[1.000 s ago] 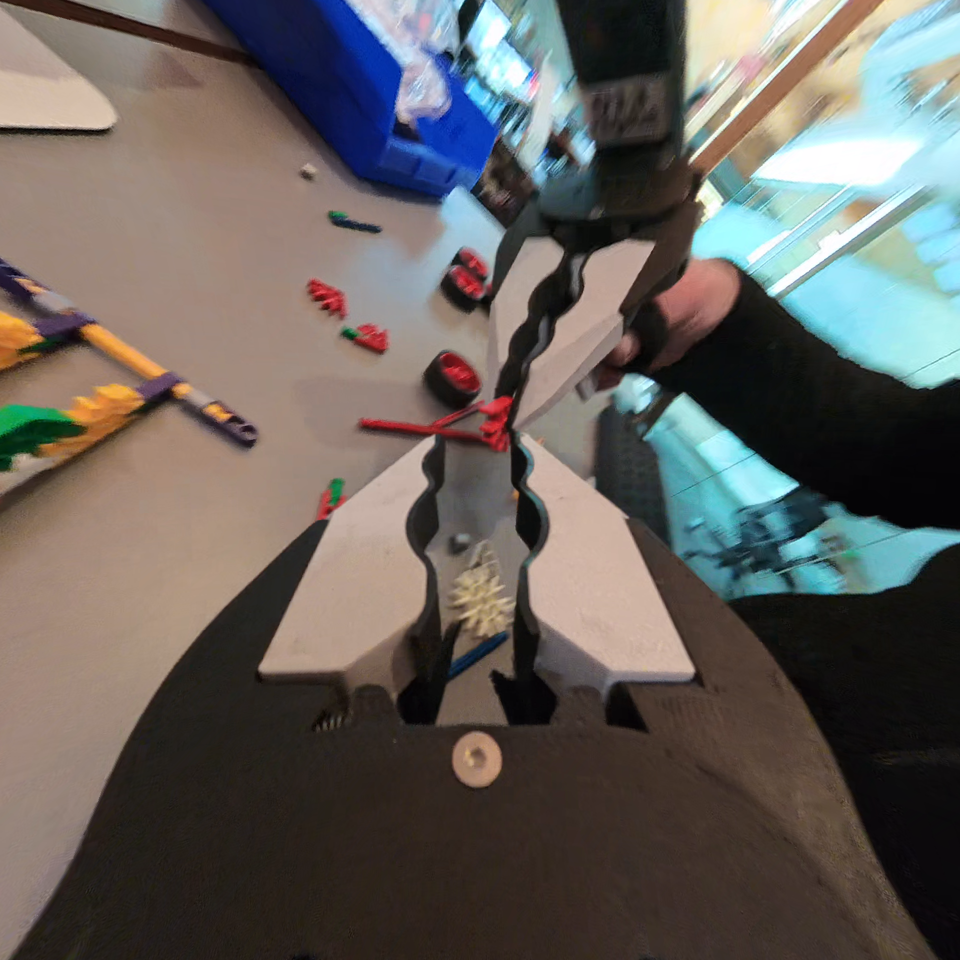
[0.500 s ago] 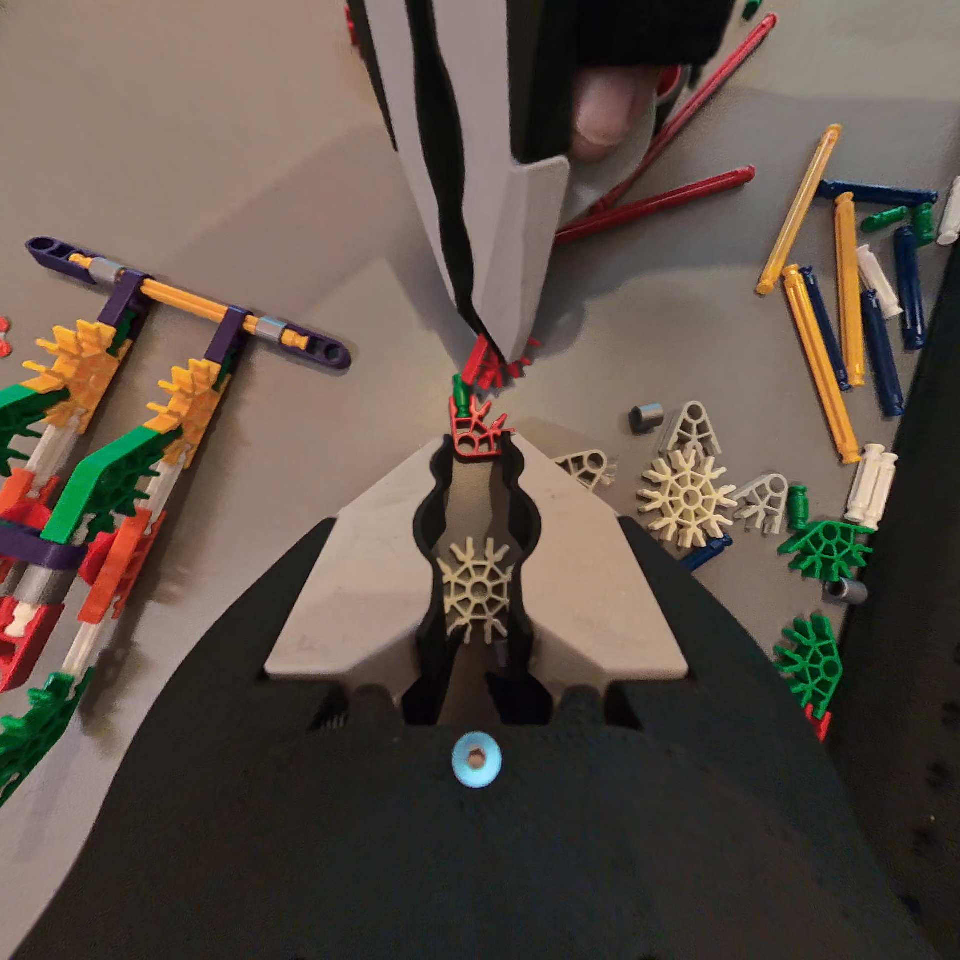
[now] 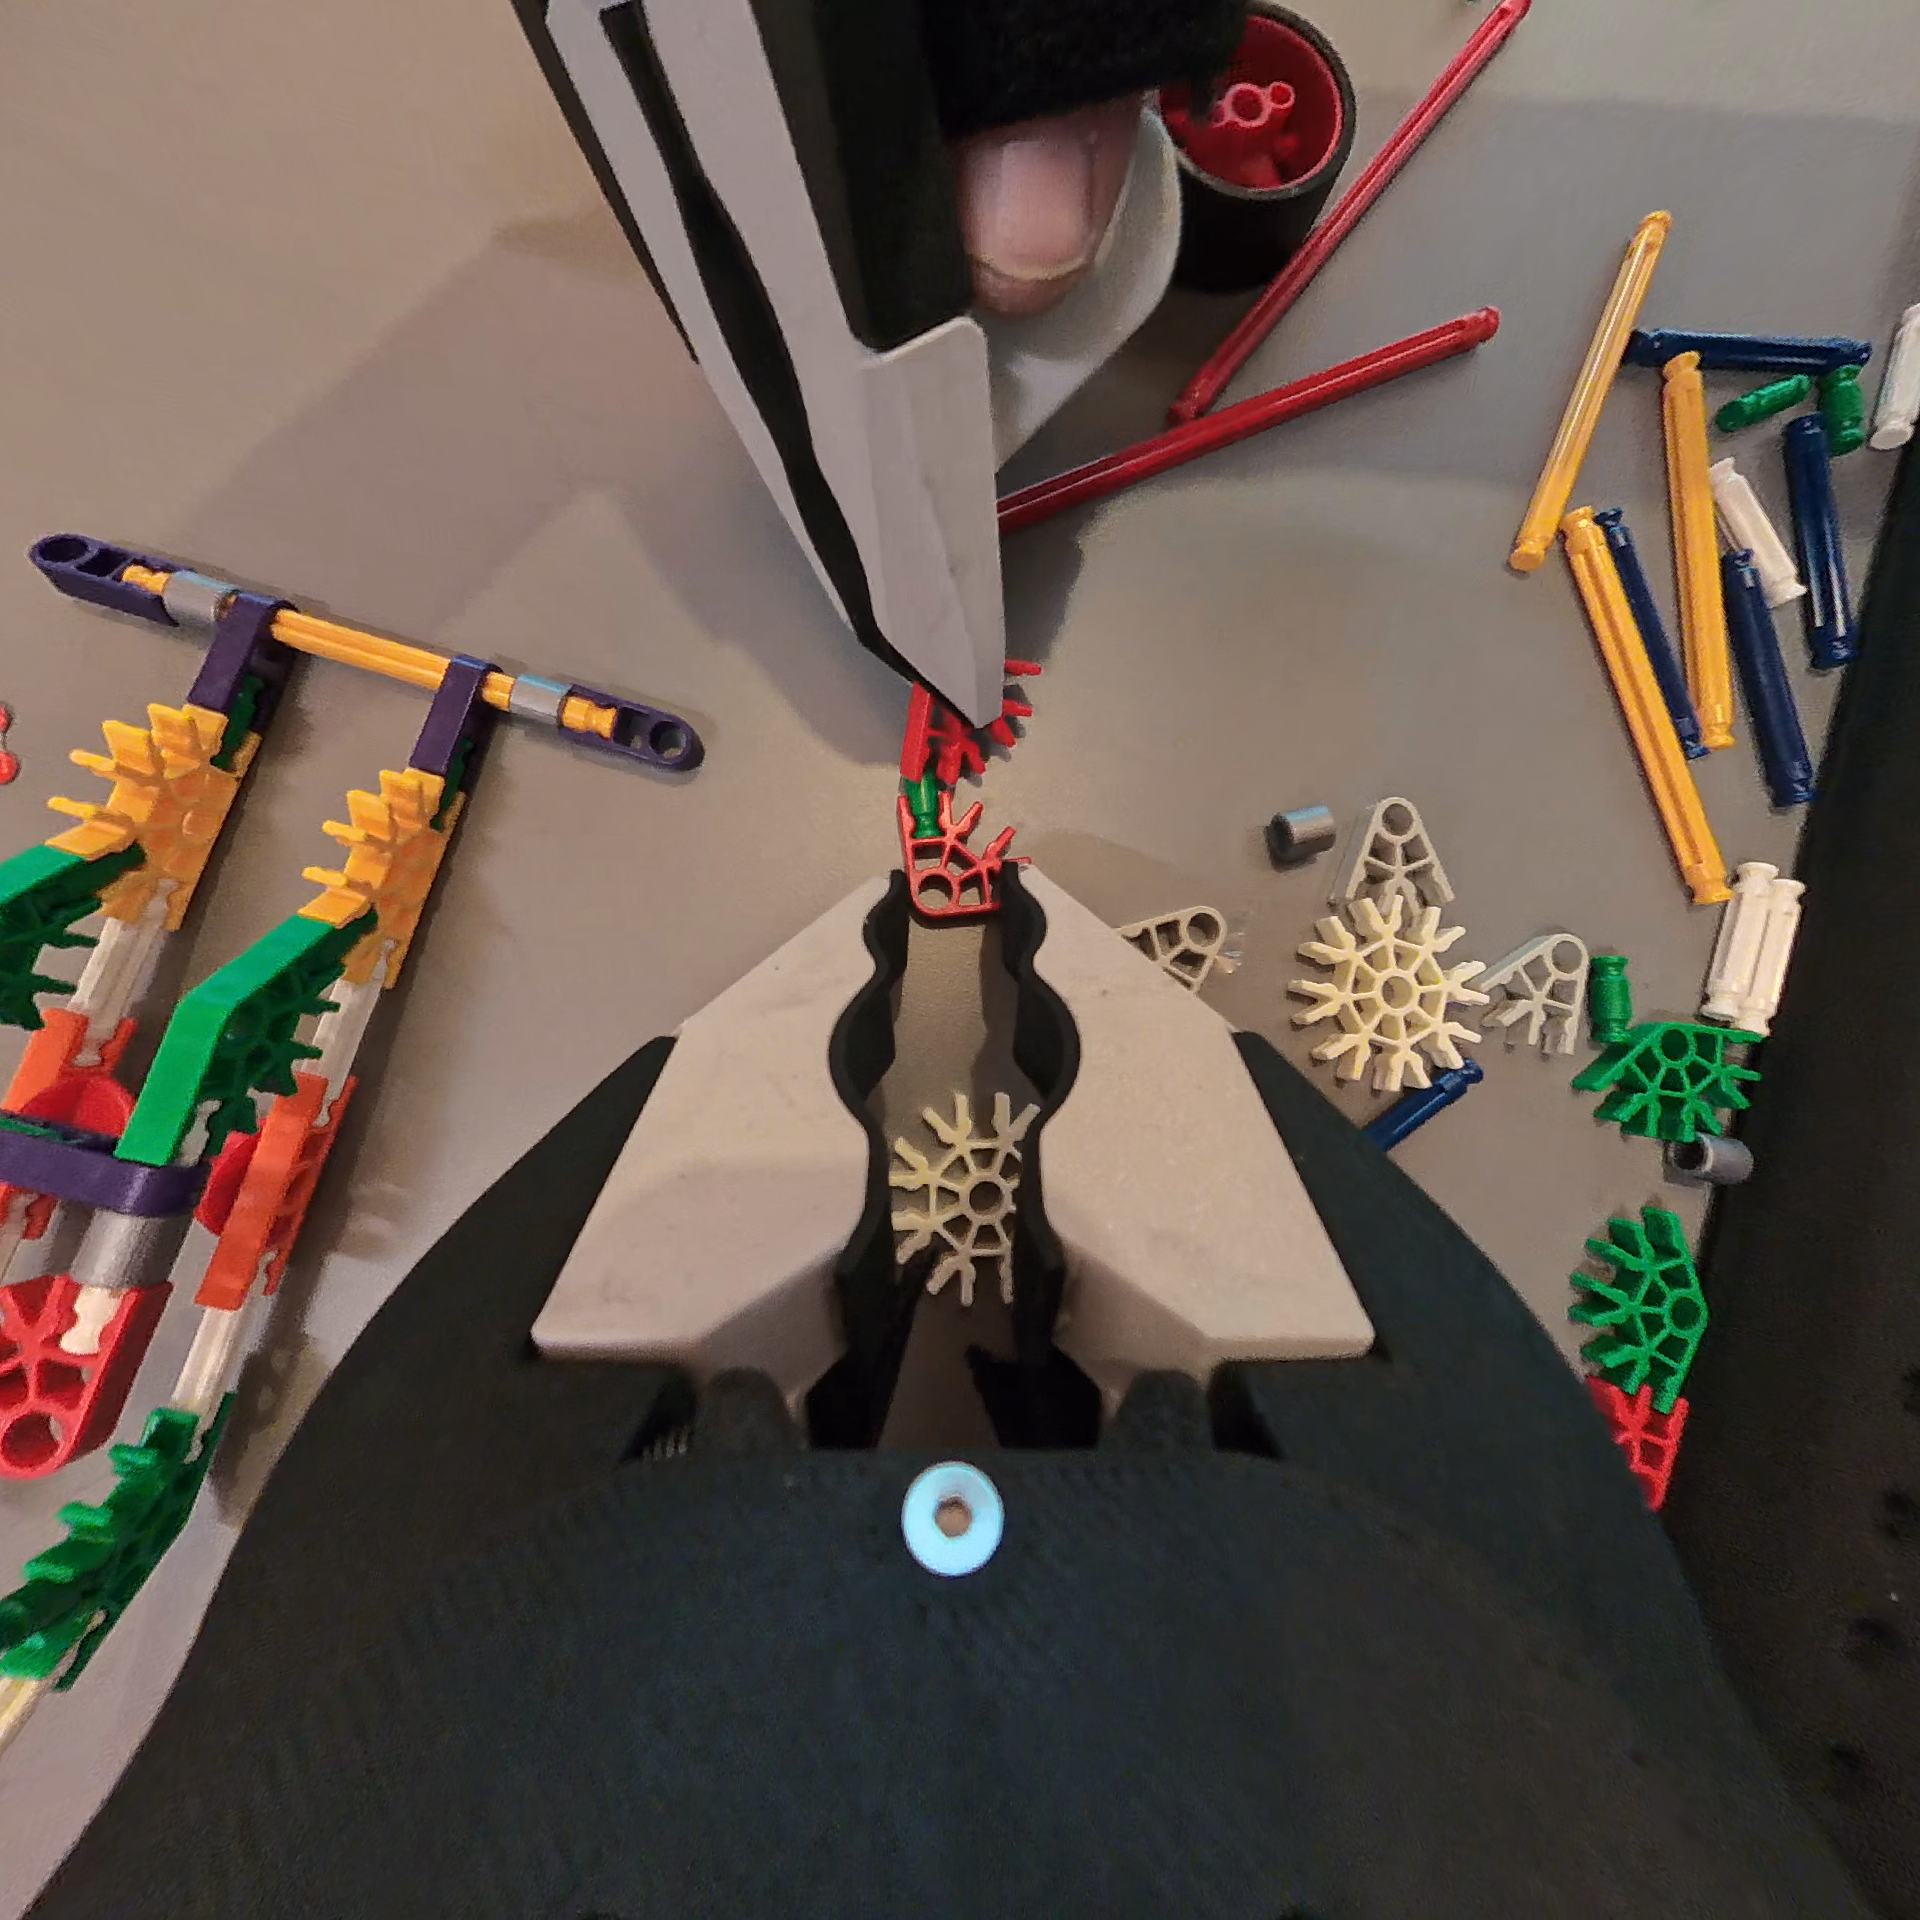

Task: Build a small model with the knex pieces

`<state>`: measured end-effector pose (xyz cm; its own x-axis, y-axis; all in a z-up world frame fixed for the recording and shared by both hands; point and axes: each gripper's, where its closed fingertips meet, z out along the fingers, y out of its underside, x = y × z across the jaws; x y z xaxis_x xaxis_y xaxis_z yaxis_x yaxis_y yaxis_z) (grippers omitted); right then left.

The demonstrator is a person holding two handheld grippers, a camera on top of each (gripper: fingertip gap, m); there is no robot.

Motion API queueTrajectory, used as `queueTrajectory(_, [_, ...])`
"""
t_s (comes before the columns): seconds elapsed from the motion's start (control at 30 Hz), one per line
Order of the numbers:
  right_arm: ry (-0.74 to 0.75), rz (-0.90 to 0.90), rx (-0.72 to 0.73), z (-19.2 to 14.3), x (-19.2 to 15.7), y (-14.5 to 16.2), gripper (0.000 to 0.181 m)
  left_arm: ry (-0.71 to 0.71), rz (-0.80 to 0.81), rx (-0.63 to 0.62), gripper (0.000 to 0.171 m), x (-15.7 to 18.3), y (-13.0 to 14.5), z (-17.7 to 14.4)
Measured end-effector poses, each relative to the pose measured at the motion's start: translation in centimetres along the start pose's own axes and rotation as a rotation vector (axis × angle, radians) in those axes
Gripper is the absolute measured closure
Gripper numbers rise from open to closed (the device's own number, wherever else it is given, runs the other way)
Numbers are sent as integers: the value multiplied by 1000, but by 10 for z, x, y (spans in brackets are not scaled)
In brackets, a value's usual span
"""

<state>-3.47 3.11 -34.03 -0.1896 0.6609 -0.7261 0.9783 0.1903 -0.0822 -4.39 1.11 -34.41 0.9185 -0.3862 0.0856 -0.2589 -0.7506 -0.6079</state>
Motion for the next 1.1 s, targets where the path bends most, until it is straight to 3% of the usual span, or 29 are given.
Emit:
queueTrajectory(0.33, [66, -33, -19, -3, 2, -6, 169, 16, 12, 1, 158, 1, -1, 1])
queueTrajectory(0.63, [129, -31, 98, -5, 9, -10, 177, 23, 18, -1, 158, 1, -2, 2])
queueTrajectory(0.8, [161, -71, 189, -13, 2, -14, 168, 22, 21, 1, 158, 1, -3, 2])
queueTrajectory(0.87, [183, -127, 215, -18, -4, -17, 178, 24, 20, 1, 158, 1, -3, 2])
queueTrajectory(1.1, [271, -228, 101, -5, -2, -6, 181, 24, 29, -5, 158, 1, -4, 3])
